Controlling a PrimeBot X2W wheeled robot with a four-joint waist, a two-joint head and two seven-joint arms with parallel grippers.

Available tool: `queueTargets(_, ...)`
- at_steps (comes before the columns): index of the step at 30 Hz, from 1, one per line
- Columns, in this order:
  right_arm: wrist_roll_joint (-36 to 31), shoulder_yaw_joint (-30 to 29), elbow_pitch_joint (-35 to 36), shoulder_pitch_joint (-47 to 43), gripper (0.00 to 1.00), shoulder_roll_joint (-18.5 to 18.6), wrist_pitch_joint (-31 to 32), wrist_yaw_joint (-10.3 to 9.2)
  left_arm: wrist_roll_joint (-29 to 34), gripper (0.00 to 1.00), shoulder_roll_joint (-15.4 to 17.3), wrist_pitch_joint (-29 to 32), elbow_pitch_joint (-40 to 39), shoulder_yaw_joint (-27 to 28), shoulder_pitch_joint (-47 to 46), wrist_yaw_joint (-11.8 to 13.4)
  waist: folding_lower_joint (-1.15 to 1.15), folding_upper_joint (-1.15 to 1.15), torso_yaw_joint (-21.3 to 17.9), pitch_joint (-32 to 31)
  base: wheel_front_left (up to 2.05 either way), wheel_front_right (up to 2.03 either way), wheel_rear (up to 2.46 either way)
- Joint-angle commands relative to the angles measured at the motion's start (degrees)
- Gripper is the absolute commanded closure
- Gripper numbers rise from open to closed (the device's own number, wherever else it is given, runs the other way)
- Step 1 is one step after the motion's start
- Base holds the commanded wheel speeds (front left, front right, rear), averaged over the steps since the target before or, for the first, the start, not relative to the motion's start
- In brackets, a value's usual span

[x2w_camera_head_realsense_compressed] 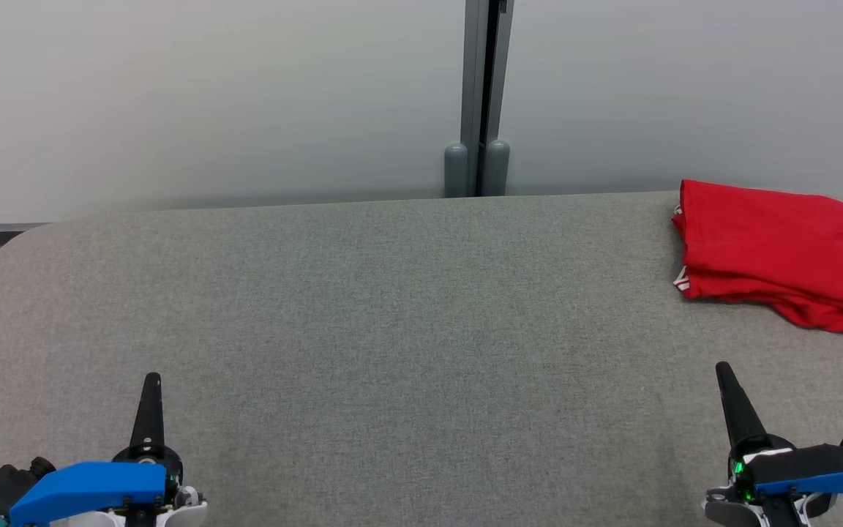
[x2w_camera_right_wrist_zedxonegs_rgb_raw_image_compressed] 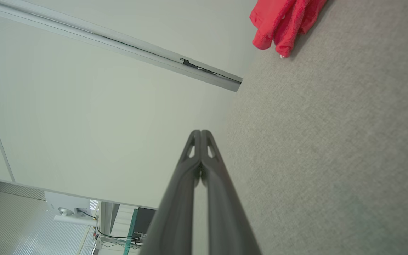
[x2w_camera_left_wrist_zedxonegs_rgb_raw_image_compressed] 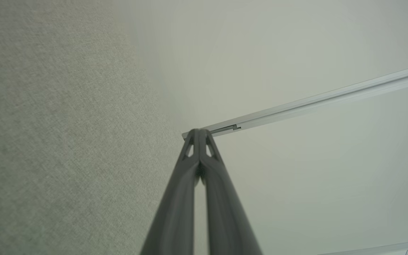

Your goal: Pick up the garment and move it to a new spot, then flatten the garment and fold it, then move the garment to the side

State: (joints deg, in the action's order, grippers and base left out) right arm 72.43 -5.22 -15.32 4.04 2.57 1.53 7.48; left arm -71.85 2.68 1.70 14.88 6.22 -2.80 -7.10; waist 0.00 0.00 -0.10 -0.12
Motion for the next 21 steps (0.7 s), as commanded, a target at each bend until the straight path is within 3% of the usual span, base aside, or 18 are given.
queueTargets(1,1.51,-0.24,0.74,1.03,1.0,0.41,0.5,0.02,-1.41,1.0,0.27,0.39,-0.51,0.02,-1.48,-0.46,0.0,0.0,0.01,0.01,0.0,0.0,0.0)
queueTargets(21,11.28,-0.86,1.11,1.81,1.0,0.46,3.04,0.03,-11.47,1.0,0.28,2.84,-0.74,0.19,-2.61,-0.57,0.0,0.0,0.05,0.15,0.0,0.0,0.0)
